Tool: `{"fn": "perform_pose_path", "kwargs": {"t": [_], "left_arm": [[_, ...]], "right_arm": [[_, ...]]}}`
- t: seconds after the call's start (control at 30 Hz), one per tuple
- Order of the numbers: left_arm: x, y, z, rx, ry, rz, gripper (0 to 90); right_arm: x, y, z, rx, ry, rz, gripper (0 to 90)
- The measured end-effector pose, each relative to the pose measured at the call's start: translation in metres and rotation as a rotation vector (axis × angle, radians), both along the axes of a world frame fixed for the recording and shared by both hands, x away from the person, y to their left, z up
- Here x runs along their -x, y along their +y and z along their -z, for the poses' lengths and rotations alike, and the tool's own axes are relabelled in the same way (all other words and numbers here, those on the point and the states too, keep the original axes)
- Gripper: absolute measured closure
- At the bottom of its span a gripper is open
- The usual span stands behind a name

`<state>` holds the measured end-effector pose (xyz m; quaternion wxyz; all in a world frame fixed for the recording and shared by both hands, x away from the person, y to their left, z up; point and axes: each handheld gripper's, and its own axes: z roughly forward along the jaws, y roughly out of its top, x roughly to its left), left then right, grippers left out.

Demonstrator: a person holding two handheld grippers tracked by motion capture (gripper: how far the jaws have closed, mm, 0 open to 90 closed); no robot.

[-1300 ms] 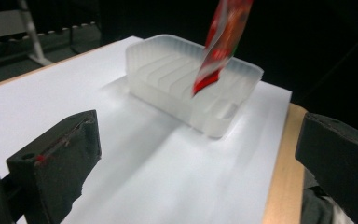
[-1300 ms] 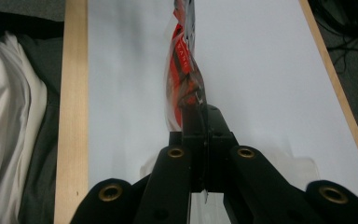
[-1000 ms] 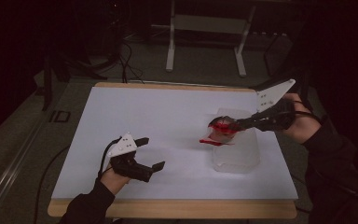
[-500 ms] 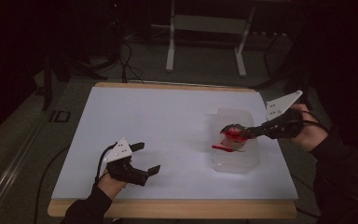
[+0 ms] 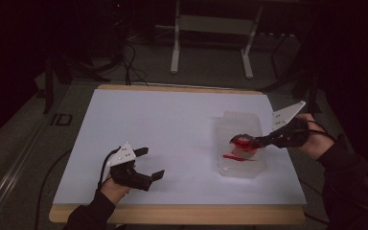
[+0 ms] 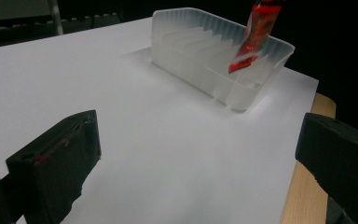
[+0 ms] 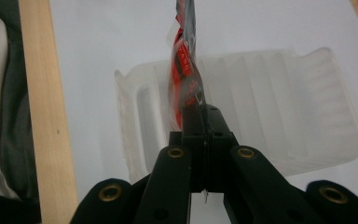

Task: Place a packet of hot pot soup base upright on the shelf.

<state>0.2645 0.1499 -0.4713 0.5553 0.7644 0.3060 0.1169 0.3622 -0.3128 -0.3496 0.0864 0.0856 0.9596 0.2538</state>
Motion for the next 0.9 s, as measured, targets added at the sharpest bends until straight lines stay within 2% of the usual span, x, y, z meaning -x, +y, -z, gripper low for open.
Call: {"fn": "perform_pose_path", "kwargs": {"t": [0.03,0.2,0.27,0.47,0.6,0.67,0.77,0.87,0.9], "left_arm": [[0.000,0.000,0.000,0.001,-0.002,0.000,0.0],[-0.001,0.002,0.001,-0.001,0.001,-0.005,0.1],[-0.001,0.003,0.002,0.004,0.001,-0.005,0.1],[-0.001,0.002,0.004,-0.004,0.007,-0.003,0.1],[-0.001,0.002,0.006,-0.003,0.012,0.001,0.1],[-0.002,0.002,0.006,-0.002,0.013,-0.001,0.1],[-0.002,0.002,0.005,-0.002,0.011,0.002,0.0],[-0.001,0.002,0.005,-0.001,0.007,0.005,0.1],[-0.001,0.002,0.005,-0.001,0.006,0.004,0.1]], "right_arm": [[-0.001,0.001,0.006,0.008,0.006,-0.006,89.9],[-0.004,0.003,0.015,0.007,0.016,-0.015,89.9],[-0.006,0.006,0.023,0.016,0.020,-0.035,89.8],[-0.010,0.009,0.037,0.036,0.042,-0.042,89.6],[-0.011,0.006,0.041,0.015,0.052,-0.024,89.2],[-0.012,0.006,0.043,0.012,0.061,-0.013,86.7],[-0.013,0.009,0.044,0.035,0.056,0.005,79.5],[-0.011,0.010,0.037,0.013,0.034,0.023,67.0],[-0.010,0.010,0.035,-0.001,0.034,0.031,66.6]]}}
